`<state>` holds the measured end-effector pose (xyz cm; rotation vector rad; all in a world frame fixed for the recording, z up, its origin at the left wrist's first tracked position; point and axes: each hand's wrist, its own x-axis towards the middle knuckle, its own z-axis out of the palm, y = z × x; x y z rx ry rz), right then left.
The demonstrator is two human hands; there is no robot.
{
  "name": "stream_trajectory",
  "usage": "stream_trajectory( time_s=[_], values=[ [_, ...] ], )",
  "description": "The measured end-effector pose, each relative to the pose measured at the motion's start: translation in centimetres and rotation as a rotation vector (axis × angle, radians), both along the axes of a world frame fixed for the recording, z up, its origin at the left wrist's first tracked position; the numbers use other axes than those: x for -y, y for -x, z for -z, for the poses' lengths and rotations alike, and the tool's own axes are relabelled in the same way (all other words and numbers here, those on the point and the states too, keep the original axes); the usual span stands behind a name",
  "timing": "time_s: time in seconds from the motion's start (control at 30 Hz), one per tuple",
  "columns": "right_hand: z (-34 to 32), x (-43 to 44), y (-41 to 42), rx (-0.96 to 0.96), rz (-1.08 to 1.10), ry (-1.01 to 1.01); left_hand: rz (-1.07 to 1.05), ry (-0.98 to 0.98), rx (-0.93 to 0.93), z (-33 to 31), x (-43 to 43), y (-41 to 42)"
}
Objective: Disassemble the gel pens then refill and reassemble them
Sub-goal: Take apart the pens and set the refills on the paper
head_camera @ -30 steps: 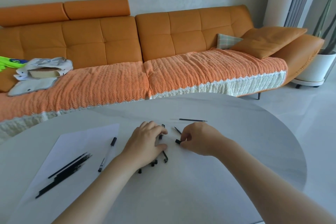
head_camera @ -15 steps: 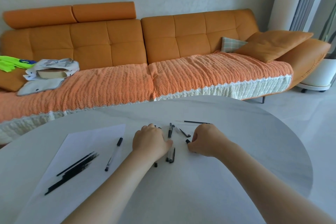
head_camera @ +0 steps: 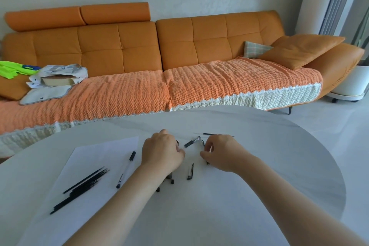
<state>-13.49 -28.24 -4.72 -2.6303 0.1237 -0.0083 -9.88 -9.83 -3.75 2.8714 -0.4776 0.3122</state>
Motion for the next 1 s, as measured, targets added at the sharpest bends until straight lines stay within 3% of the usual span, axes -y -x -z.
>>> stream_trajectory(
  time_s=[0.13, 0.3, 0.53, 0.7, 0.9, 1.0],
  values=[
    [-0.1, -0.3, -0.5, 0.172, -0.078, -0.017, 0.088, 0.021, 0.195, -1.6, -2.5, 0.3],
    [-0.4, -1.5, -0.8, 0.319, -0.194, -0.076, 0.23, 0.027, 0.139, -1.4, -6.2, 0.2],
    [-0.7, -4.4, -1.2, 0.255, -0.371, -0.02, 0.321, -0.027, 0.123, 0.1, -8.3, 0.2],
    [-0.7, -5.7, -1.4, 0.225, -0.388, -0.124, 0.386, 0.025, 0.066, 1.0, -6.8, 0.4],
    [-0.7, -5.7, -1.4, 0.19, -0.423, 0.007, 0.457, -0.023, 0.299, 1.5, -7.1, -0.4],
    [-0.9, -5.4, -1.2, 0.233, -0.421, -0.013, 0.403, -0.047, 0.299, 1.8, -7.3, -0.8]
  ],
)
